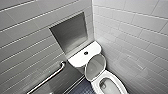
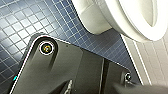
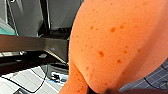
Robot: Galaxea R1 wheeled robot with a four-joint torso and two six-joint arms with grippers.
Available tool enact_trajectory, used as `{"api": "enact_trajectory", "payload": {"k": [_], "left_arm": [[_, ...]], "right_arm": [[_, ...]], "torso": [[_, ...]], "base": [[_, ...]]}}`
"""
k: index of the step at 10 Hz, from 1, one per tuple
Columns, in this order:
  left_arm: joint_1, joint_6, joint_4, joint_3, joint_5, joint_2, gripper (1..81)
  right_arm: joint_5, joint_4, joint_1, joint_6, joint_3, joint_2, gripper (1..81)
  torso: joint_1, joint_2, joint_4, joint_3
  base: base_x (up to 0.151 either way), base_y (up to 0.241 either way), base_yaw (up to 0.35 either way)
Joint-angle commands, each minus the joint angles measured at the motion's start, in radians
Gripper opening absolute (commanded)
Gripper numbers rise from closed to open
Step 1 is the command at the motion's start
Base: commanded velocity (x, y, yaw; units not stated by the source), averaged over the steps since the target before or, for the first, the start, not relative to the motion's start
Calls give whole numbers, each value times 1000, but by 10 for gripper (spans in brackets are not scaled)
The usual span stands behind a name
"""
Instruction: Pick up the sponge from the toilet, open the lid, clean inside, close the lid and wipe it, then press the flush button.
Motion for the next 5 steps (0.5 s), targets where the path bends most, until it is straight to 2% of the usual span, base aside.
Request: {"api": "enact_trajectory", "payload": {"k": [1, 2, 3, 5], "left_arm": [[-32, -4, -7, -53, 68, 14, 811], [-46, -4, -5, -33, 65, 8, 811], [-83, -6, -13, 6, 56, -9, 811], [-184, -28, -65, 31, 59, -17, 811]], "right_arm": [[-56, 13, -76, -101, -100, 87, 10], [-49, 99, -90, -199, -117, 104, 10], [-49, 288, -96, -402, -154, 125, 10], [-62, 610, -97, -745, -238, 150, 10]], "torso": [[0, 0, 0, 0], [0, 0, 0, 0], [0, 0, 0, 0], [0, 0, 0, 0]], "base": [[0, 0, 0], [0, 0, 0], [0, 0, 0], [0, 0, 0]]}}
